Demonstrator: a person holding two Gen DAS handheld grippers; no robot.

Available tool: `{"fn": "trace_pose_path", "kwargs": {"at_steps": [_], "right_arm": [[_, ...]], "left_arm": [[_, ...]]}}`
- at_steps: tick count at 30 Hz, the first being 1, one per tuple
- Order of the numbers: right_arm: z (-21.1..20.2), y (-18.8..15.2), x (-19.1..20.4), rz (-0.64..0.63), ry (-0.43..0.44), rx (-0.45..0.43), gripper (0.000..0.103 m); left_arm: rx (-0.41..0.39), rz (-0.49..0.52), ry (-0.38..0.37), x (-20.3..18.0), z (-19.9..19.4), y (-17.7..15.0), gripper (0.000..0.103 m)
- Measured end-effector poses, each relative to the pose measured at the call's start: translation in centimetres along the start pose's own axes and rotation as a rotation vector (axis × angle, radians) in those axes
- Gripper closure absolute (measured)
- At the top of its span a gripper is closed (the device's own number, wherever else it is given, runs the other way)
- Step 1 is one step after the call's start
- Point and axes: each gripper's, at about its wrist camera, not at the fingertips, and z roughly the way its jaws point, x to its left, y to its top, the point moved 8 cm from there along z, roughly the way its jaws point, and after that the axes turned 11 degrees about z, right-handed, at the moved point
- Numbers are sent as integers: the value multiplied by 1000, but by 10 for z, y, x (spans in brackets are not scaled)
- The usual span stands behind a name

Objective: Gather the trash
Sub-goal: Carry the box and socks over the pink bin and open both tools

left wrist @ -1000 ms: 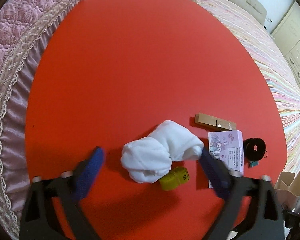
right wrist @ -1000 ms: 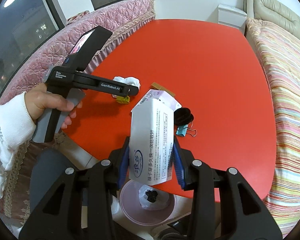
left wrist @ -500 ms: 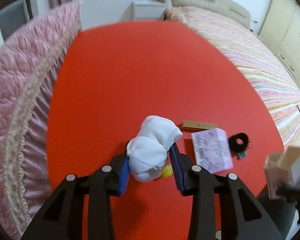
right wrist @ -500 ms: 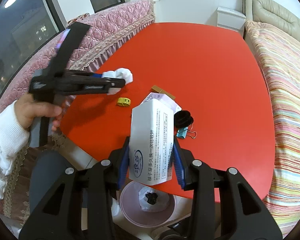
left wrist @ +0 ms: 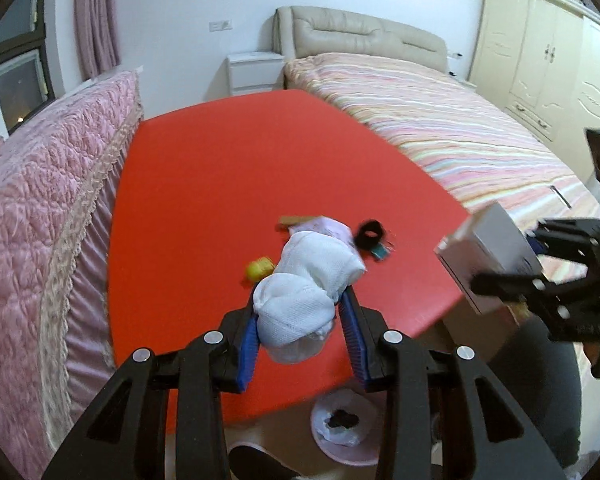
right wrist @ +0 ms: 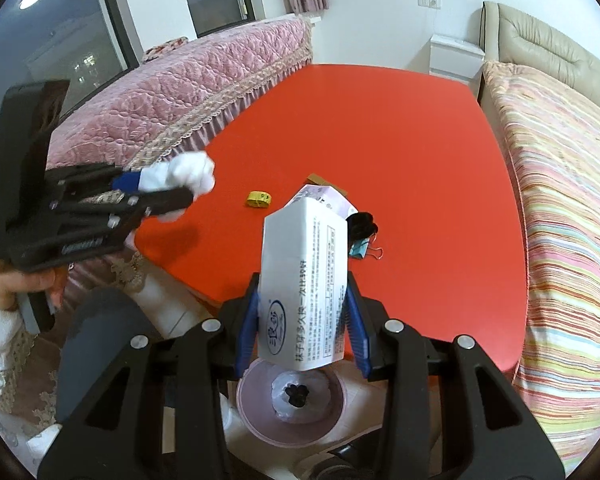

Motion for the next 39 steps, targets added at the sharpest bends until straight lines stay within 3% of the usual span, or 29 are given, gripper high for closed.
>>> {"fn": "trace_pose_path", "kwargs": {"at_steps": [8, 18, 21, 23, 25, 28, 36, 39], "right_arm": [[-10, -33, 8, -9, 15, 16, 64], [12, -90, 18, -14, 45, 130, 63], [19, -98, 19, -11, 64, 163, 56], [21, -99, 19, -8, 60, 167, 32], [21, -98, 15, 10, 52, 164, 18], [19, -97, 9, 30, 41, 167, 12], [-2, -89, -13, 82, -21, 110, 8], [-11, -86, -20, 100, -29, 89, 8]], "left_arm": [[22, -20, -75, -37, -12, -44, 66], [64, -67, -102, -48, -18, -86, 66], [73, -70, -113, -51, -19, -91, 66], [77, -66, -117, -51, -18, -91, 66], [78, -64, -122, -52, -18, -91, 66], [82, -50, -132, -57, -16, -90, 66], [102, 7, -189, -81, -9, -88, 65], [104, 21, -213, -90, -7, -85, 58]]}}
